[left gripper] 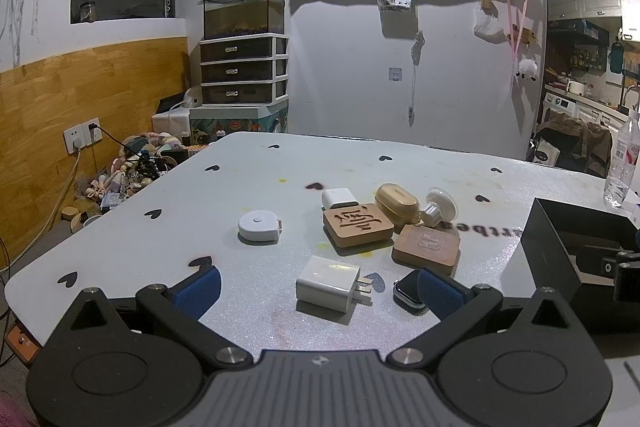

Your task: Organize rigid objects

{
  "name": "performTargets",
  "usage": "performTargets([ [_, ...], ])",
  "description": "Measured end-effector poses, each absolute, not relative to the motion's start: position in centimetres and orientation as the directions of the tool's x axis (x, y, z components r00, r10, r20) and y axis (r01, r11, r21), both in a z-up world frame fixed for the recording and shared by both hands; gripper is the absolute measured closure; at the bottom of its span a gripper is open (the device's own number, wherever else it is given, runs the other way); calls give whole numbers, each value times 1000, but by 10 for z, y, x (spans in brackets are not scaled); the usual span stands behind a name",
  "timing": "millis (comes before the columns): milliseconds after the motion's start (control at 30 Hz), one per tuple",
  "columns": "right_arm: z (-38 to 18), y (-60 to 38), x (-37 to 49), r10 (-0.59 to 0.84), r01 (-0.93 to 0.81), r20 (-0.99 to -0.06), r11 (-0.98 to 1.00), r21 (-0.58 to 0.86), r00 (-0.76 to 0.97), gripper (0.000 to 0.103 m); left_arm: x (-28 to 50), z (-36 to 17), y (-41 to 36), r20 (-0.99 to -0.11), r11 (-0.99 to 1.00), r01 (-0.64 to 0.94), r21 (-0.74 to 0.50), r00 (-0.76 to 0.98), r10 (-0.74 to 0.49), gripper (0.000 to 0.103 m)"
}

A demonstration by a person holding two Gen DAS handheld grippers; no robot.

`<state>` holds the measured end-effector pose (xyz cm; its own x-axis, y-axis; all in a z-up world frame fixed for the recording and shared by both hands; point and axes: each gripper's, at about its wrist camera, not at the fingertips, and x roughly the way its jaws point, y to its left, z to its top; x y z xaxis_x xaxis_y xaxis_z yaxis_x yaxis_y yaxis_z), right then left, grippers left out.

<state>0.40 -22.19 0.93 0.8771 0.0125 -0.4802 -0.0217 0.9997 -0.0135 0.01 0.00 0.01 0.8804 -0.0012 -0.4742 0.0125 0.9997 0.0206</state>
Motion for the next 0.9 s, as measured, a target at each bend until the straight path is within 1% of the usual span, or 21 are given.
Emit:
performTargets([
  [600, 9, -224, 5, 12, -20, -478, 1000, -12, 878, 0, 0, 0, 0, -475, 1000, 12, 20, 880, -1, 0],
  [900, 10, -235, 3, -25, 26, -468, 1000, -5, 884, 0, 5, -8, -5, -489, 1000, 3, 8, 872, 1, 0],
])
